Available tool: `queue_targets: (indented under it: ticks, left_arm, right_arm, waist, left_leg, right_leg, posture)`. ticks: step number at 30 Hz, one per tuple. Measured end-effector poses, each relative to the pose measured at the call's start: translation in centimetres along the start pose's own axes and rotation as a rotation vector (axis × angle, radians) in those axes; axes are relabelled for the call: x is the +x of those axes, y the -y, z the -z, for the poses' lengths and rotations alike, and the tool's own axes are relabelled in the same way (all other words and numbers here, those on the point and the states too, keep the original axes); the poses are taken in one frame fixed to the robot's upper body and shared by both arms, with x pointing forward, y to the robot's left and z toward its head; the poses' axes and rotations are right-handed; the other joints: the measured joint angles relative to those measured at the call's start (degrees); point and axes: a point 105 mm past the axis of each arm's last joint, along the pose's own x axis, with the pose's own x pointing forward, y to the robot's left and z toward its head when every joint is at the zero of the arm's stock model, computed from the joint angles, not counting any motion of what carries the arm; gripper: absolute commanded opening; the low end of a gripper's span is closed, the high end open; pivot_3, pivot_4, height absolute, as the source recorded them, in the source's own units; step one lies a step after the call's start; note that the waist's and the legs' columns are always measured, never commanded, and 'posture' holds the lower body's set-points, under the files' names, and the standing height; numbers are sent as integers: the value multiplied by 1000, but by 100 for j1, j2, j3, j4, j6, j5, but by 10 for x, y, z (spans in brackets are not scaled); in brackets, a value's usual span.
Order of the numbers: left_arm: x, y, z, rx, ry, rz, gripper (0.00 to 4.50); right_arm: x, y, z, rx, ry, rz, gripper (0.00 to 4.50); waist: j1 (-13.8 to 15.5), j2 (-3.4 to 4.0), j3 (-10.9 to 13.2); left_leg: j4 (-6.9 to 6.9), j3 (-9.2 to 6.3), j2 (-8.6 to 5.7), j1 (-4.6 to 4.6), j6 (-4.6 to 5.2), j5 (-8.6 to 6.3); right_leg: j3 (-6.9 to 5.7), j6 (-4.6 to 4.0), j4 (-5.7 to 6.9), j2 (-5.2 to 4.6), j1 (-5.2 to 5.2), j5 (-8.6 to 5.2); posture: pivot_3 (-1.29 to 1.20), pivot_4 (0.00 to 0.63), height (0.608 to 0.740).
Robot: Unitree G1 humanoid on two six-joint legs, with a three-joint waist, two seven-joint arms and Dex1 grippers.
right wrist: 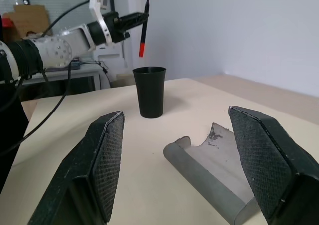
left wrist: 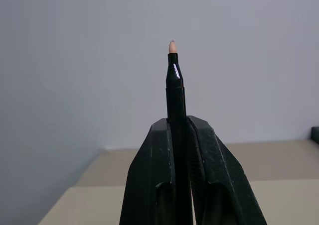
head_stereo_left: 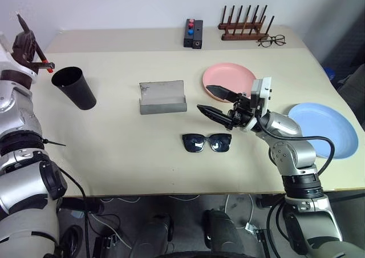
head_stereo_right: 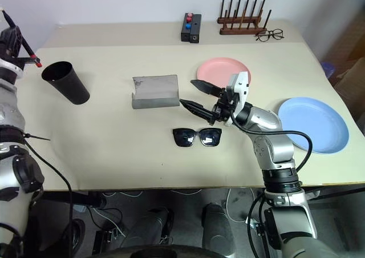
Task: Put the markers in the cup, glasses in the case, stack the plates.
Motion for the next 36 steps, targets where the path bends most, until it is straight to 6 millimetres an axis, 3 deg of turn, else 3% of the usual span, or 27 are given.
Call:
queue_targets:
  ticks: [7,20,21,23,28,29,34,36]
  left_arm:
    - [-3,16,14,-103,12,59,62]
    - [-15,11,34,-49,-40,30,62]
    - [-15,11,35,-48,-43,30,884]
    - [-15,12,36,-48,-46,34,1670]
    - [-15,14,36,-45,-48,43,4225]
    - [-15,14,36,-48,-46,47,4399]
    - [-10,26,28,-108,-22,127,4399]
    - [-6,43,22,-140,-17,231,4399]
  right_arm:
    - [0,0,0,-1,0,1,3404]
    - [0,1,0,-4,-4,8,3404]
    - [0,1,0,-4,-4,8,3404]
    - [0,1,0,-4,-5,8,3404]
    - [0,1,0,-4,-5,8,3404]
    - [0,1,0,-4,-5,8,3404]
    - [1,2,-2,-9,-2,5,3404]
    - [1,3,-3,-12,0,4,3404]
  waist:
    - [-49,0,0]
    - [-27,0,0]
    - [-27,0,0]
    - [-27,0,0]
    - [-36,0,0]
    - [-34,0,0]
    - [-32,0,0]
    - [-25,0,0]
  left_leg:
    - [-2,1,3,1,0,0]
    - [-1,1,3,1,0,0]
    - [-2,1,3,1,0,0]
    - [-2,1,3,1,0,0]
    - [-2,1,3,1,0,0]
    - [-2,1,3,1,0,0]
    - [-1,1,3,0,0,0]
    - [0,0,2,-1,0,0]
  right_leg:
    - [1,0,1,-2,-3,0]
    - [1,0,1,2,-3,0]
    - [1,0,1,2,-3,0]
    - [1,0,1,1,-3,0]
    - [1,0,2,1,-3,0]
    - [1,0,2,1,-3,0]
    - [1,0,1,1,-3,0]
    - [0,0,1,1,-1,0]
  posture:
    - [0,150,740]
    - [0,150,740]
    - [0,150,740]
    - [0,150,740]
    - [0,150,740]
    - [0,150,740]
    - [0,150,740]
    - [0,150,740]
